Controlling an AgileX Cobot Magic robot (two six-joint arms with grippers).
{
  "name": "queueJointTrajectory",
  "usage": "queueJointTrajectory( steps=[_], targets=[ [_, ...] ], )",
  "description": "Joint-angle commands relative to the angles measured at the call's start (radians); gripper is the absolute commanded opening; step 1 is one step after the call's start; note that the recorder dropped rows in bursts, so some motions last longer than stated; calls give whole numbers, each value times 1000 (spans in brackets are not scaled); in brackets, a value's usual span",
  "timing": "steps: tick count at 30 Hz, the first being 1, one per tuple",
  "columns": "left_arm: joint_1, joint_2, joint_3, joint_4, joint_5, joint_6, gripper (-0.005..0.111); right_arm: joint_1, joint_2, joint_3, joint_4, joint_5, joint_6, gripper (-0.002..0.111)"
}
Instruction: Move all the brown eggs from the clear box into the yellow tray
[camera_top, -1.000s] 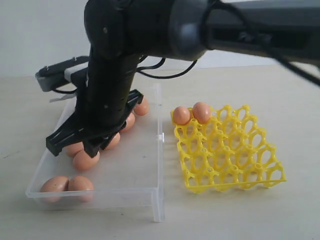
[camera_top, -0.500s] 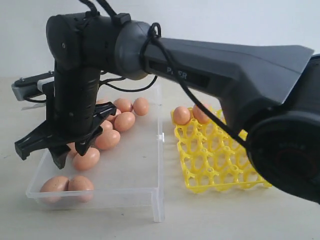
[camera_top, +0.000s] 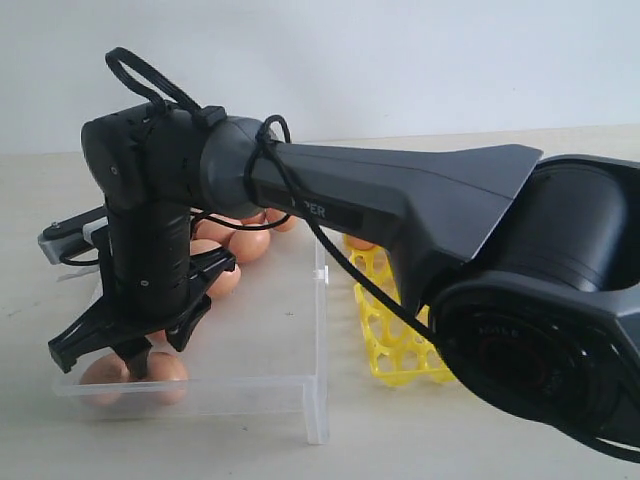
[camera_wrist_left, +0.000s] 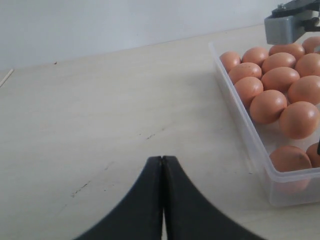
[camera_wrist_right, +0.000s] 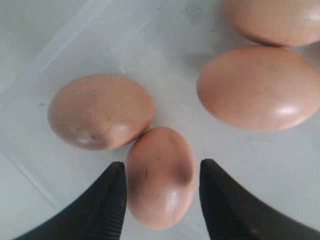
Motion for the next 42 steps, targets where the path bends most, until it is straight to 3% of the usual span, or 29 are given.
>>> queueJointTrajectory(
  steps=[1,23,42],
  targets=[
    [-5,-6,-4,-1,-6,-5,0,0,-2,-10,-19,0,12,46],
    [-5,-6,-4,-1,-6,-5,0,11,20,-10,-17,-110,53,54],
    [-5,-6,-4,-1,-6,-5,0,28,24,-10,-36,-4,47,54]
  ],
)
